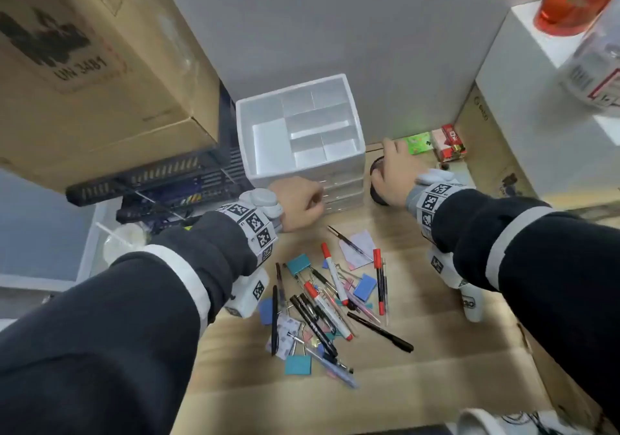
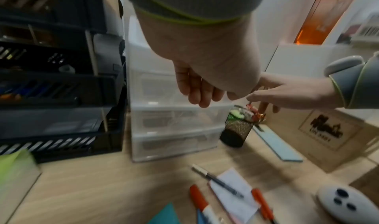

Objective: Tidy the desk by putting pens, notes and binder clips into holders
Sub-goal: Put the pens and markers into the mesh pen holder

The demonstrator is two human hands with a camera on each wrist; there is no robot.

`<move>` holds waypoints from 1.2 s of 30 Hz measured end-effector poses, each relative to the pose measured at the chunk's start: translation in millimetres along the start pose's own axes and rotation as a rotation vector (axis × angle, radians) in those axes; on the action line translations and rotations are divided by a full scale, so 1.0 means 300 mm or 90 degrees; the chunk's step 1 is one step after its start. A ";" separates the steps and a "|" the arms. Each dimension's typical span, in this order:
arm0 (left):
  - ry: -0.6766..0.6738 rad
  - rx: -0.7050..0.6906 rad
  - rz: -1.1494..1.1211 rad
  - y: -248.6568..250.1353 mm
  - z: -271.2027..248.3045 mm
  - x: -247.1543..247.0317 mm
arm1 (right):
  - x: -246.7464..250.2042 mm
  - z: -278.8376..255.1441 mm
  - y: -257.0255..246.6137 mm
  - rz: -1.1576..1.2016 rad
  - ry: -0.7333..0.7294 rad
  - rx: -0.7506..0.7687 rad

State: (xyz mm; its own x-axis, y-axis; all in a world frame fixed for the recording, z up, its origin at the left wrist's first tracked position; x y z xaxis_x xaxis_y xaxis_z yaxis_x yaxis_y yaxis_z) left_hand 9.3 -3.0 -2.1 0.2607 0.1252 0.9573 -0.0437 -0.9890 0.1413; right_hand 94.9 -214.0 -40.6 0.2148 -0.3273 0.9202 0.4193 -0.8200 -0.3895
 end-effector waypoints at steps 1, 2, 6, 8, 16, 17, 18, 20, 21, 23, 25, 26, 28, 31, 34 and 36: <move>-0.010 0.001 0.012 -0.009 -0.004 -0.023 | -0.018 -0.003 0.001 -0.001 -0.023 -0.017; -0.018 0.005 0.017 -0.020 -0.003 -0.040 | -0.037 0.001 0.008 -0.009 -0.034 -0.027; -0.071 0.047 0.026 -0.064 -0.020 -0.119 | -0.141 0.008 0.042 0.003 -0.072 -0.047; -0.093 0.063 0.007 -0.083 -0.013 -0.150 | -0.175 0.023 0.055 0.007 -0.082 -0.071; -0.151 0.090 -0.002 -0.092 -0.015 -0.215 | -0.206 0.030 0.099 -0.046 -0.136 -0.114; -0.162 0.098 -0.003 -0.092 -0.012 -0.215 | -0.196 0.029 0.105 -0.053 -0.141 -0.111; -0.170 0.104 -0.003 -0.091 -0.009 -0.215 | -0.183 0.024 0.108 -0.061 -0.144 -0.108; -0.169 0.122 -0.012 -0.078 0.002 -0.203 | -0.149 0.011 0.117 -0.085 -0.138 -0.102; -0.172 0.135 -0.021 -0.066 0.007 -0.197 | -0.136 0.005 0.119 -0.092 -0.137 -0.101; -0.179 0.143 -0.032 -0.038 0.019 -0.175 | -0.091 -0.013 0.111 -0.098 -0.129 -0.099; -0.195 0.150 -0.035 -0.010 0.026 -0.162 | -0.051 -0.037 0.092 -0.105 -0.121 -0.100; -0.200 0.158 -0.041 0.004 0.026 -0.160 | -0.038 -0.052 0.078 -0.111 -0.125 -0.101; -0.202 0.172 -0.065 0.037 0.021 -0.160 | -0.036 -0.078 0.046 -0.095 -0.154 -0.093; -0.235 0.183 -0.131 0.079 -0.007 -0.174 | -0.062 -0.102 -0.012 -0.001 -0.211 -0.066; -0.269 0.199 -0.231 0.094 -0.028 -0.188 | -0.067 -0.119 -0.068 0.103 -0.244 -0.062; -0.266 0.177 -0.323 0.090 -0.043 -0.192 | -0.093 -0.127 -0.101 0.228 -0.269 -0.063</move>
State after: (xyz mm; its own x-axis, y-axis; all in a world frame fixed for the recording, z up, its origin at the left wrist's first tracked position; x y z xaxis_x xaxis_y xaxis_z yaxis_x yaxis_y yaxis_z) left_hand -19.3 -35.9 -50.3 0.5341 0.5893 0.6062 0.4139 -0.8075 0.4203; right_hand 42.7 -198.0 -53.0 0.6714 -0.3934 0.6281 0.1748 -0.7395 -0.6501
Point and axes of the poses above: each hand's wrist, its own z-axis towards the middle knuckle, its own x-axis out of the back of the hand, y = z × x, the point moved 1 cm from there along z, towards the middle knuckle, and after that the axes turned 13 degrees about x, right-handed, at the moved point
